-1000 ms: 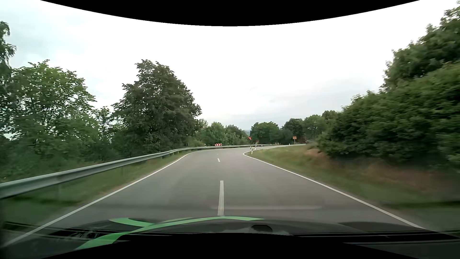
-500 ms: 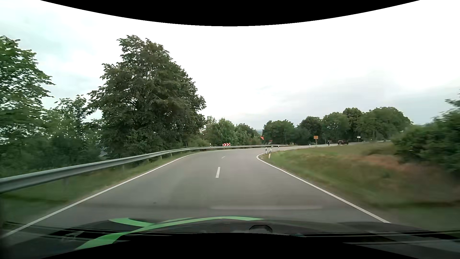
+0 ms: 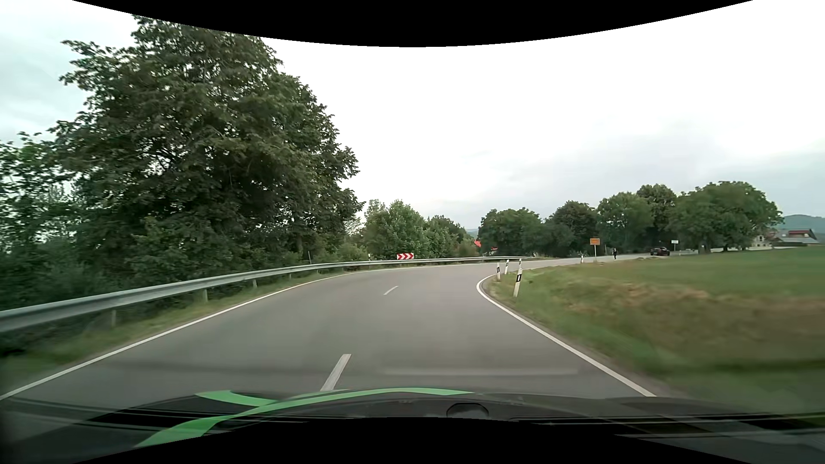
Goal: Follow the waypoints while adhering to traffic rules and regulations
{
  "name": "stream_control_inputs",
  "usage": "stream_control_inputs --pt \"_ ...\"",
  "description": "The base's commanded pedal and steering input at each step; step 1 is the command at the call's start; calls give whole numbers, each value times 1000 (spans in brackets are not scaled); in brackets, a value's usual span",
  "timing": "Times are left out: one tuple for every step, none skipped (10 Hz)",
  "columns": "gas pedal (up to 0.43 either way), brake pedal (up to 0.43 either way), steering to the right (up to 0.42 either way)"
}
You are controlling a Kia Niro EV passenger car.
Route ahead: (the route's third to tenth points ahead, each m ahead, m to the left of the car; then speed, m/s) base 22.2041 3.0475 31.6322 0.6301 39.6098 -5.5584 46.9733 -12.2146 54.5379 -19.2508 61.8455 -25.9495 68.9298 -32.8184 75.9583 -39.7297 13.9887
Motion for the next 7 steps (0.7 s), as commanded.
stream_control_inputs --pt "0 244 4" --pt "0 250 5" --pt "0 250 7" --pt "0 256 13" --pt "0 256 24" --pt "0 256 30" --pt "0 256 38"
